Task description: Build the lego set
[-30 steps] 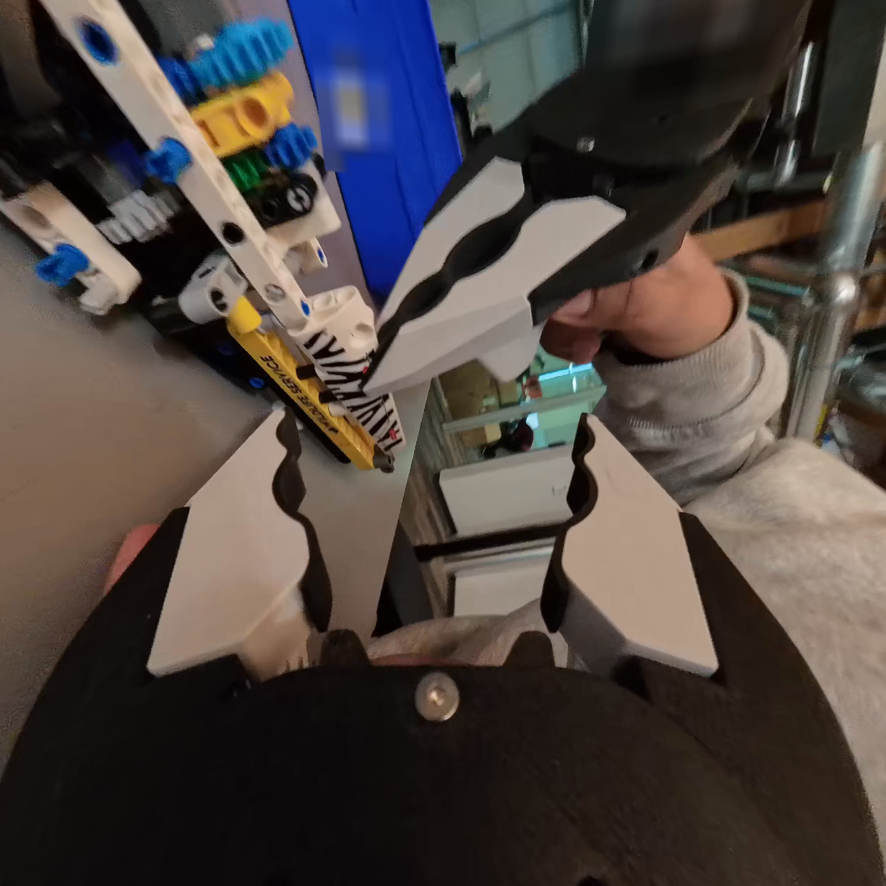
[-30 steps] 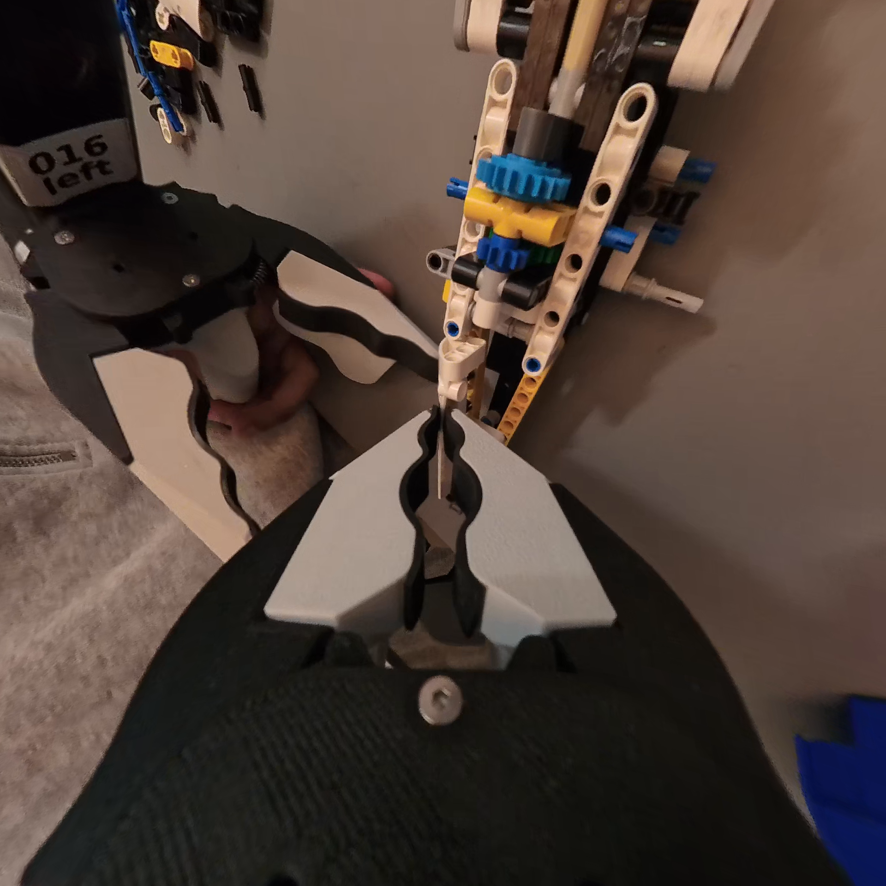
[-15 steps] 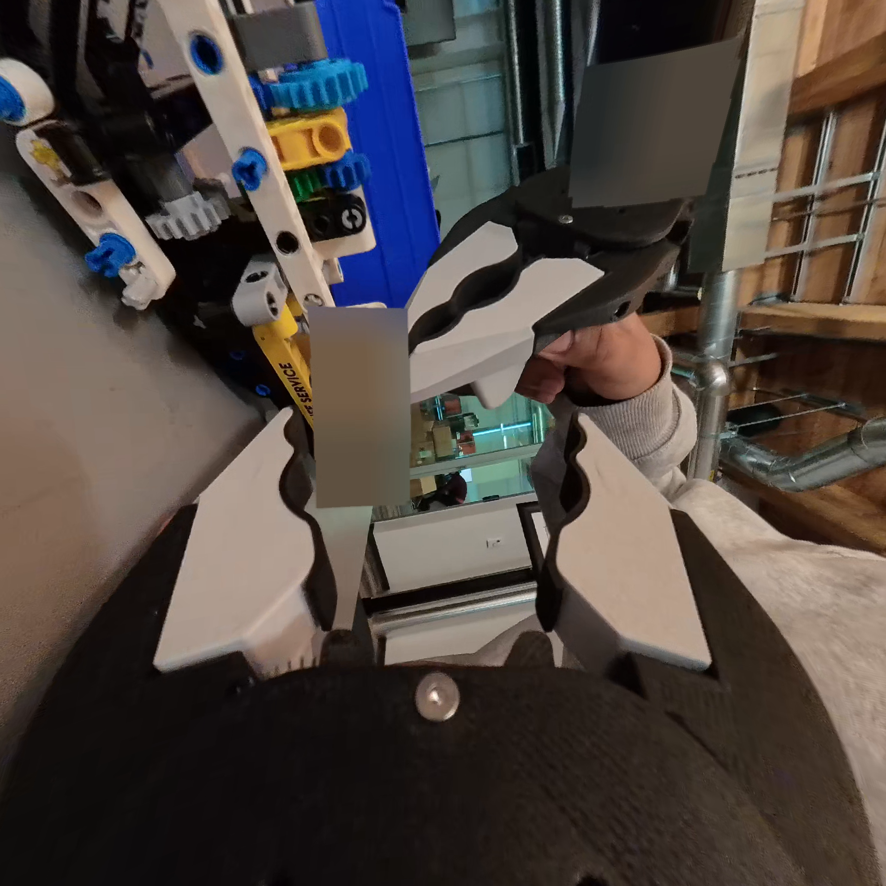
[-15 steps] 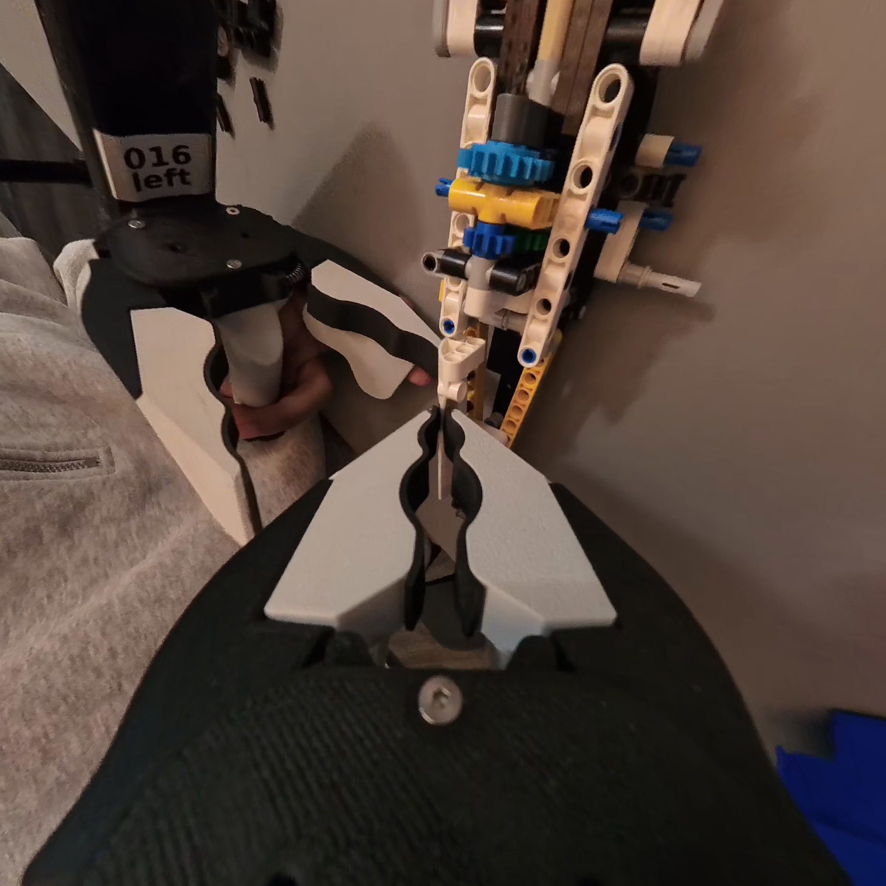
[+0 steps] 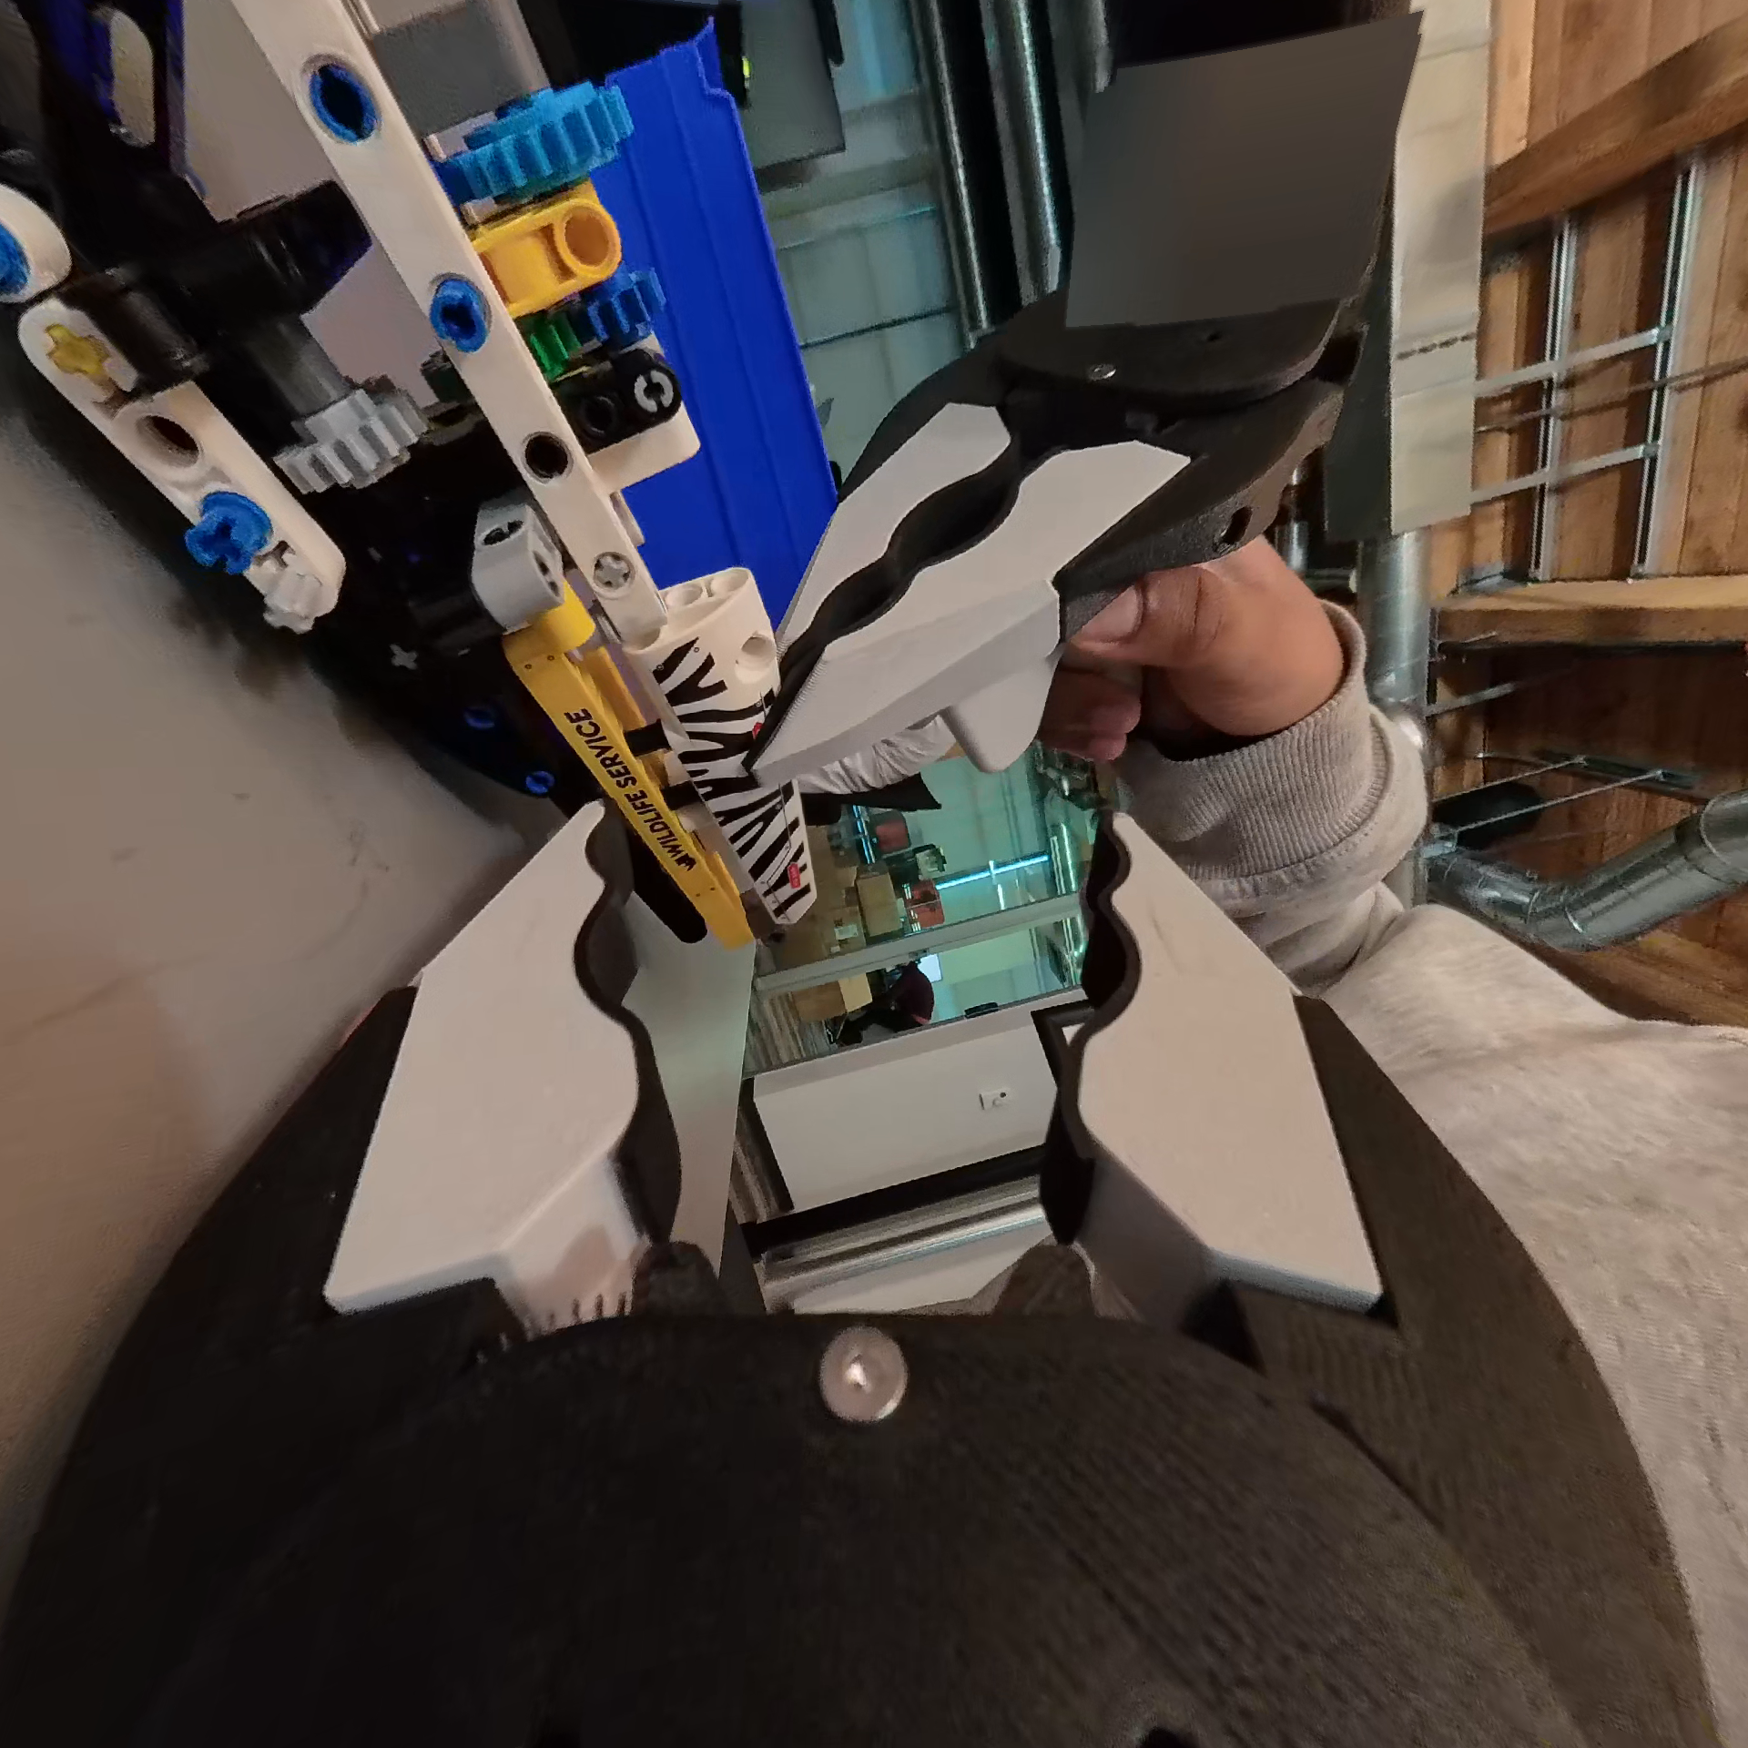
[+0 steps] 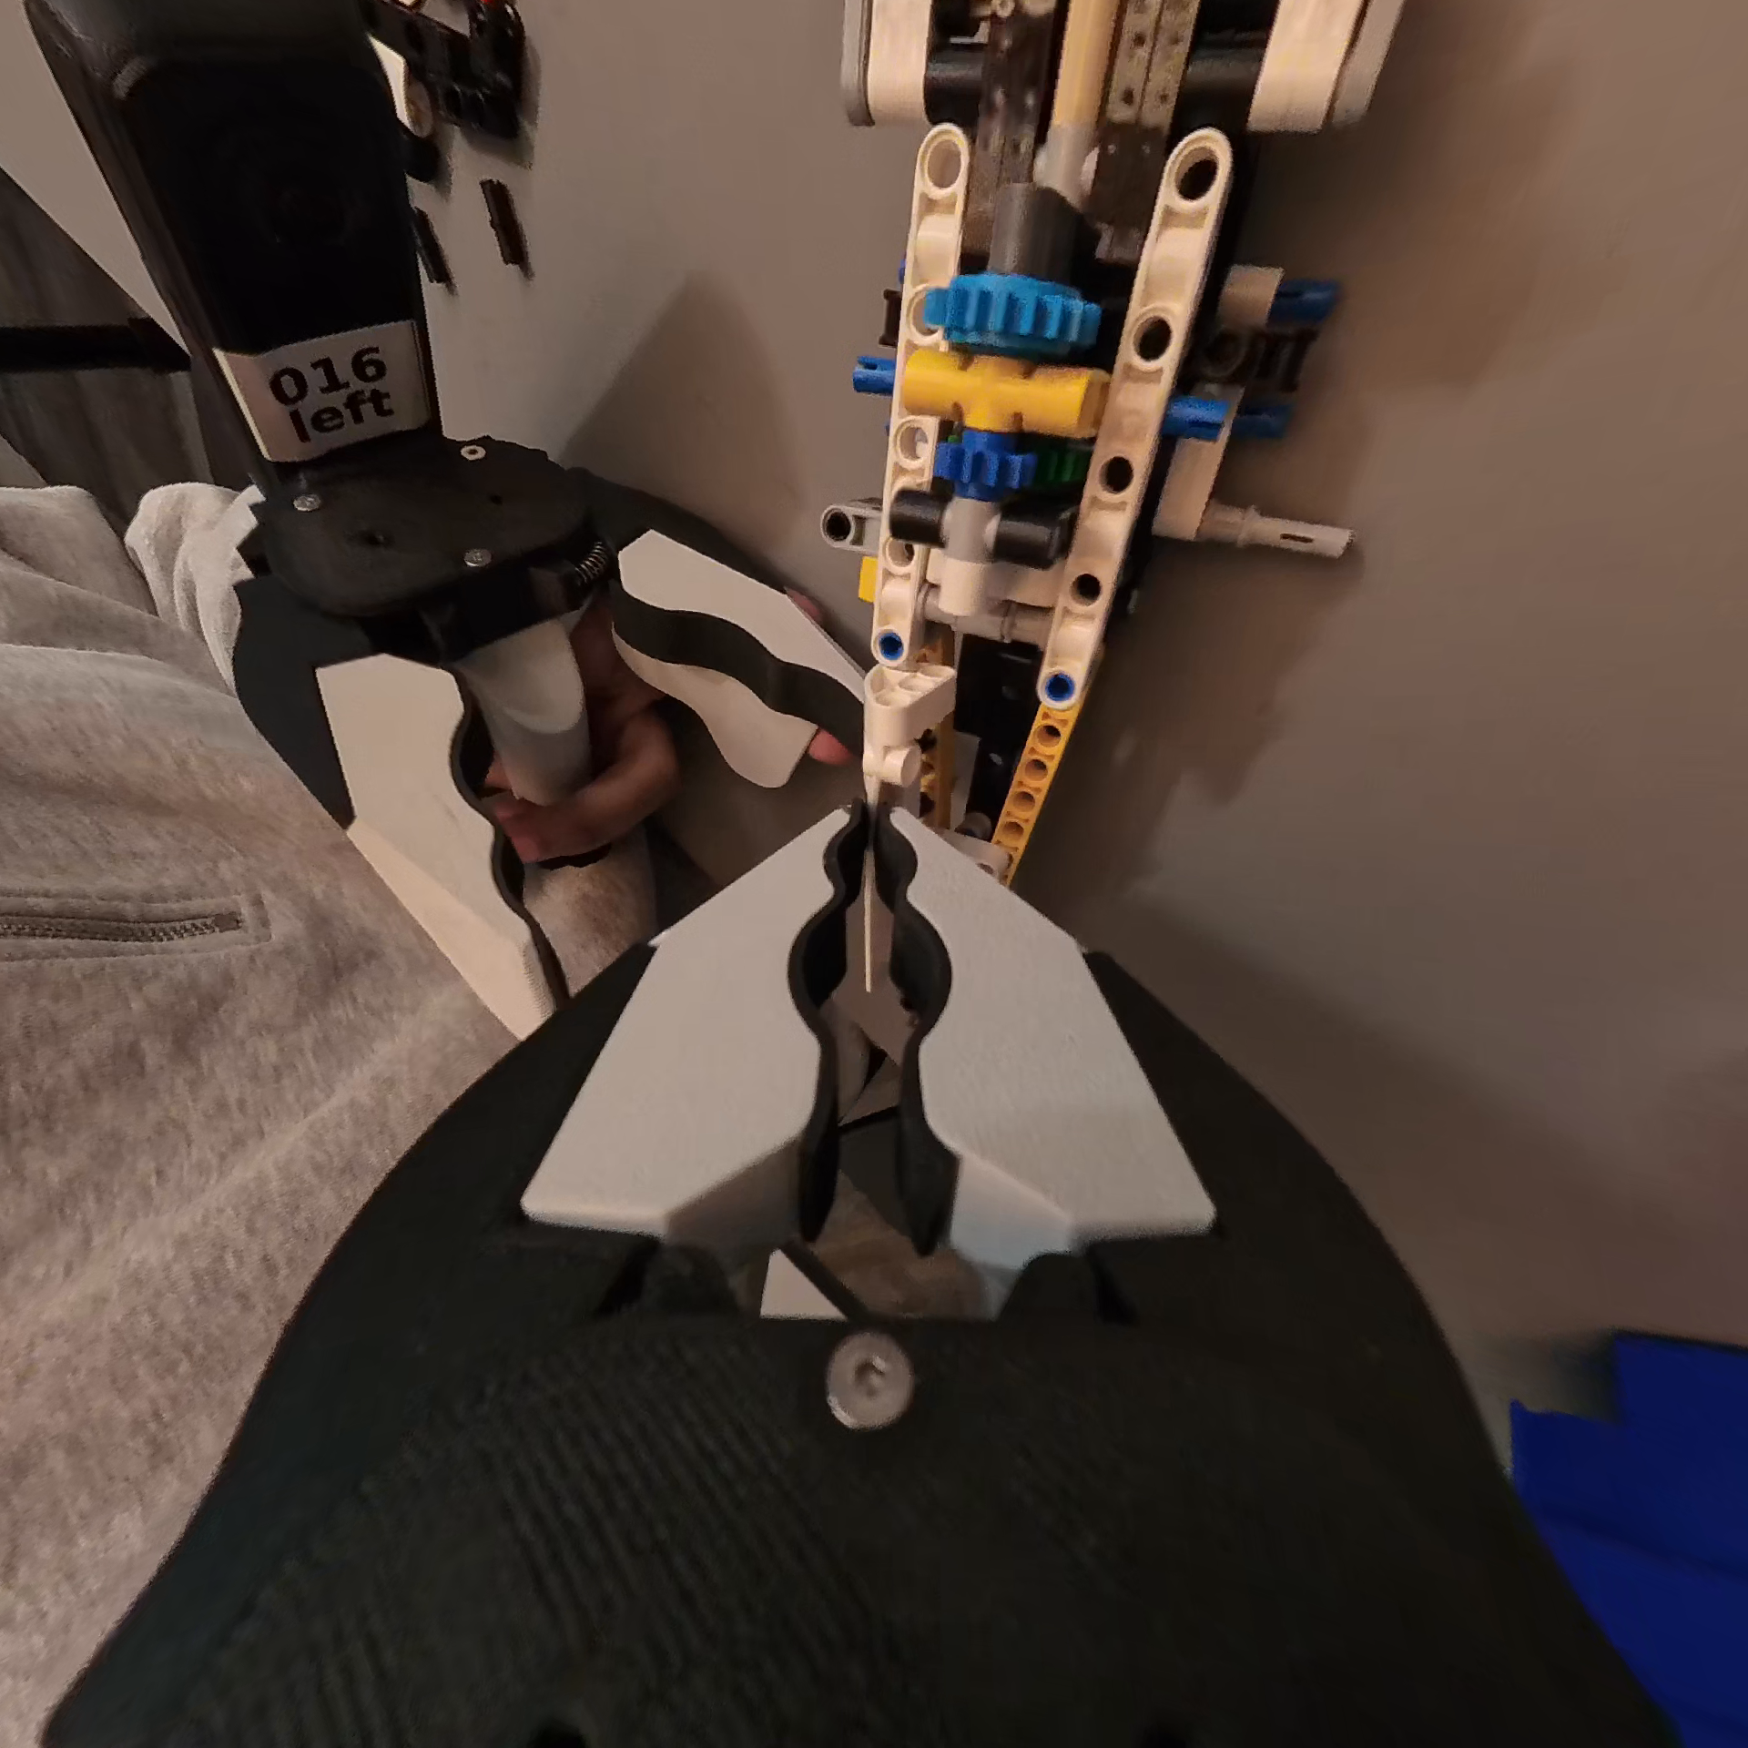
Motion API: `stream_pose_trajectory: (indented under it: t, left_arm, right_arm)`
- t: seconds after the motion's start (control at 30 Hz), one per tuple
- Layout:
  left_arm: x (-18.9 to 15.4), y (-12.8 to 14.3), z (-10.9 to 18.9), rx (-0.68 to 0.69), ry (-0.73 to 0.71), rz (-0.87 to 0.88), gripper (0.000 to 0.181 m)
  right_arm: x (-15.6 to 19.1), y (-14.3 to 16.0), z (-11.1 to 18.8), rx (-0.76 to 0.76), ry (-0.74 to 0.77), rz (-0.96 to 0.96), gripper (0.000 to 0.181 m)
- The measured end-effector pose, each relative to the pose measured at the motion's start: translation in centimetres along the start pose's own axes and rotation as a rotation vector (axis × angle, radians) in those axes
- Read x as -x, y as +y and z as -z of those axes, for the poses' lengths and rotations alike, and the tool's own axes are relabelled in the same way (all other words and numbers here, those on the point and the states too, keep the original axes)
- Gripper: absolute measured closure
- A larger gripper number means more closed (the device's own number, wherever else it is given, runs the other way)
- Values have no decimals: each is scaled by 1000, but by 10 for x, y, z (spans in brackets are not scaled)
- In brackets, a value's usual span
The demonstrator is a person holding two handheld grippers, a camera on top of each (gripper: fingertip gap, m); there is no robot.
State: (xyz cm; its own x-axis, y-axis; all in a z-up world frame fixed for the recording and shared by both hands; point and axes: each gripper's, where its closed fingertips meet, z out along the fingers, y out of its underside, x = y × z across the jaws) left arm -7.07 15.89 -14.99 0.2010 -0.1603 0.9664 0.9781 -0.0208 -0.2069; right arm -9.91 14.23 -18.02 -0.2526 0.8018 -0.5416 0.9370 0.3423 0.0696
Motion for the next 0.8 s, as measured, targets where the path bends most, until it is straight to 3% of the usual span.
stream_pose_trajectory:
  t: [0.8]
  left_arm:
    - [2,2,-2,7,-29,-37,87]
  right_arm:
    - [1,-1,-4,267,134,71,181]
